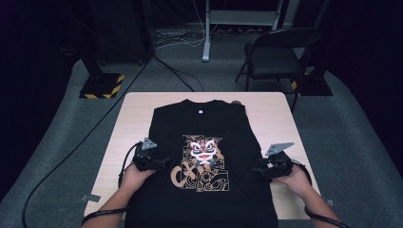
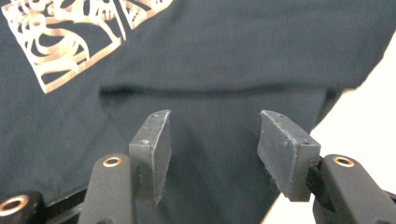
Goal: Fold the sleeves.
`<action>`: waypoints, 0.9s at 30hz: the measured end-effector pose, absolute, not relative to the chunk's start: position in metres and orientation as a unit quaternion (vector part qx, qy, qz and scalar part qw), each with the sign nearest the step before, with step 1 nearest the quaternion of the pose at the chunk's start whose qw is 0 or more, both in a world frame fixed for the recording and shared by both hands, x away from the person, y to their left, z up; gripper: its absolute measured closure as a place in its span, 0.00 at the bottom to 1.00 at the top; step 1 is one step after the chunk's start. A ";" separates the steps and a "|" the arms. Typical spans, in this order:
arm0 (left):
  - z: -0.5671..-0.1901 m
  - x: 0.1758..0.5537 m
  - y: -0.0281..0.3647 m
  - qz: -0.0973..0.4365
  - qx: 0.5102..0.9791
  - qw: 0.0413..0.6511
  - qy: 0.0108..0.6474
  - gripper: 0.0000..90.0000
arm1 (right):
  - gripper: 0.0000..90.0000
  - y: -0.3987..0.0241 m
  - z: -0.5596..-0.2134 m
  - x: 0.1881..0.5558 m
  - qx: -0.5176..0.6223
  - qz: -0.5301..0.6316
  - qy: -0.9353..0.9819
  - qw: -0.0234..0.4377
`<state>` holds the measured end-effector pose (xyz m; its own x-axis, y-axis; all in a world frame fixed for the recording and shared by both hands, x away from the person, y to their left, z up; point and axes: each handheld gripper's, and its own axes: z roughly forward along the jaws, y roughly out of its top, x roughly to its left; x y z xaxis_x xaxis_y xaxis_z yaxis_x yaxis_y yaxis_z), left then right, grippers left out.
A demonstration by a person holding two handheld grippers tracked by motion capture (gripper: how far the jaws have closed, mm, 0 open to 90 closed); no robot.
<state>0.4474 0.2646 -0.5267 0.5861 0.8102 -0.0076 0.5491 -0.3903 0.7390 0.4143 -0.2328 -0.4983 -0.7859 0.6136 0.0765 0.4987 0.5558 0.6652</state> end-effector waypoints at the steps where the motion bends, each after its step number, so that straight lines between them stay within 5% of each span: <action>1: -0.527 0.447 0.265 0.181 0.813 0.362 0.418 0.07 | 0.48 -0.237 -0.502 0.410 0.318 0.351 0.877 0.084; 27: -0.527 0.447 0.265 0.182 0.813 0.362 0.418 0.07 | 0.45 -0.257 -0.506 0.375 0.292 0.328 0.896 0.067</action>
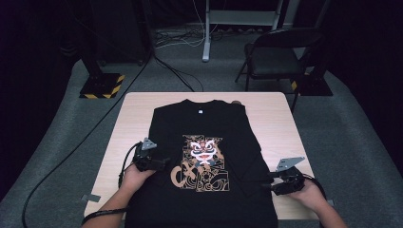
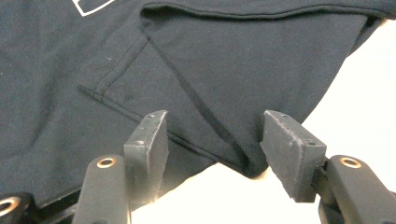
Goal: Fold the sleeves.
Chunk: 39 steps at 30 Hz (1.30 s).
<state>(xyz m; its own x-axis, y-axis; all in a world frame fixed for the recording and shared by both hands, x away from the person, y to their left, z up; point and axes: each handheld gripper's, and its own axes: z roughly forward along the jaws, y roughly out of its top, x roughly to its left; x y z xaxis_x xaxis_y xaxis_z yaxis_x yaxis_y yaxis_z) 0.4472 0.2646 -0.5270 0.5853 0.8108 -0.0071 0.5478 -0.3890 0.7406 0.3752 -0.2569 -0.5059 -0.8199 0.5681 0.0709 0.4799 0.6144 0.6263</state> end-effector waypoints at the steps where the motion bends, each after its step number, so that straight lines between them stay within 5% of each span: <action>1: -0.527 0.447 0.265 0.181 0.813 0.362 0.418 0.07 | 0.45 -0.256 -0.506 0.375 0.290 0.326 0.897 0.067; 13: -0.527 0.447 0.264 0.182 0.813 0.362 0.417 0.07 | 0.45 -0.252 -0.491 0.369 0.279 0.344 0.893 0.078; 32: -0.527 0.447 0.265 0.182 0.813 0.363 0.417 0.07 | 0.41 -0.172 -0.505 0.434 0.270 0.330 0.894 0.136; 39: -0.527 0.447 0.265 0.182 0.813 0.363 0.417 0.07 | 0.28 -0.174 -0.514 0.438 0.308 0.348 0.876 0.129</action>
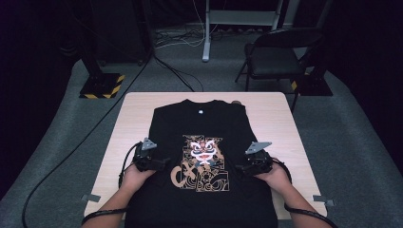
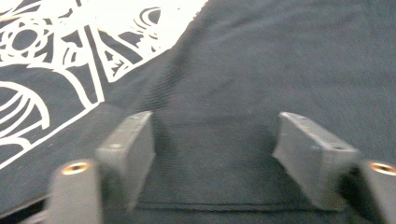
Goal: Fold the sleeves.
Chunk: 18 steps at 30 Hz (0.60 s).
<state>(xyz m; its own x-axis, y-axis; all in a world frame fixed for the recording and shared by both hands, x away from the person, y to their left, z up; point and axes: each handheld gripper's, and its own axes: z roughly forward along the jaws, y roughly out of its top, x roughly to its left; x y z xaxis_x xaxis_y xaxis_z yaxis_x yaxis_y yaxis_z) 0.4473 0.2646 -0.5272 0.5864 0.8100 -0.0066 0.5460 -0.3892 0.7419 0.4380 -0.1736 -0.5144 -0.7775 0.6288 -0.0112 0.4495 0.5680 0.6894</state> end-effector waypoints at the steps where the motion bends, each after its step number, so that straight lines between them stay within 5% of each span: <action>1: -0.527 0.447 0.265 0.182 0.813 0.363 0.417 0.07 | 0.25 -0.176 -0.516 0.440 0.320 0.353 0.871 0.122; 5: -0.527 0.447 0.265 0.182 0.813 0.363 0.417 0.07 | 0.16 -0.178 -0.521 0.438 0.320 0.376 0.862 0.118; 18: -0.527 0.448 0.265 0.181 0.815 0.362 0.416 0.07 | 0.13 -0.169 -0.516 0.441 0.322 0.336 0.878 0.111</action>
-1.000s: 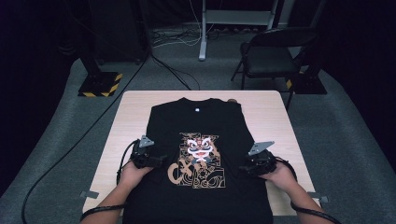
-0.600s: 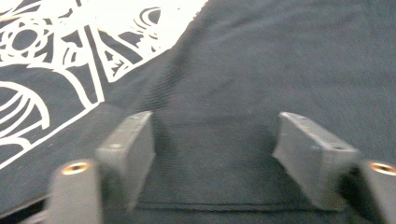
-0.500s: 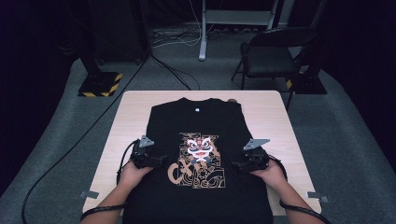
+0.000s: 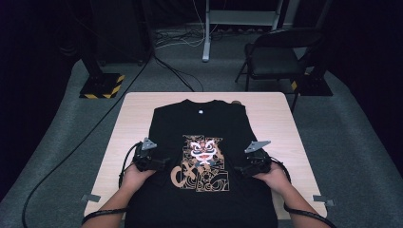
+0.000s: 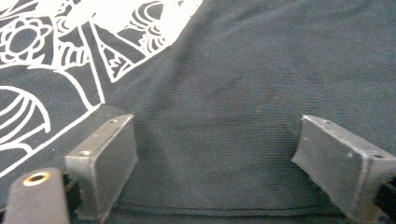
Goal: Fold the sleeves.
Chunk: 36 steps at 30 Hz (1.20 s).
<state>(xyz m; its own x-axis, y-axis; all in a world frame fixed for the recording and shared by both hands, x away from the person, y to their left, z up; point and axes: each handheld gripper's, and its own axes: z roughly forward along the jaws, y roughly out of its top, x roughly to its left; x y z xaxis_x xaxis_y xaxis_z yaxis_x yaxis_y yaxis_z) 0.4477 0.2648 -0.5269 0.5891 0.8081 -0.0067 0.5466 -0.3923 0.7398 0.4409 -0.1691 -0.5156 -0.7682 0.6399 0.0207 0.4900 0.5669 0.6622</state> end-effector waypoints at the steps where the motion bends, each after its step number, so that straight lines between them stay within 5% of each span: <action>1: -0.527 0.448 0.265 0.180 0.815 0.361 0.416 0.07 | 0.11 -0.168 -0.516 0.440 0.322 0.333 0.879 0.112; 12: -0.524 0.450 0.264 0.172 0.823 0.348 0.414 0.07 | 0.08 -0.164 -0.513 0.439 0.328 0.314 0.885 0.105; 18: -0.523 0.450 0.264 0.171 0.824 0.348 0.413 0.08 | 0.26 -0.162 -0.503 0.438 0.318 0.312 0.891 0.093; 36: -0.521 0.450 0.263 0.165 0.827 0.344 0.413 0.11 | 0.30 -0.147 -0.510 0.452 0.348 0.317 0.875 0.117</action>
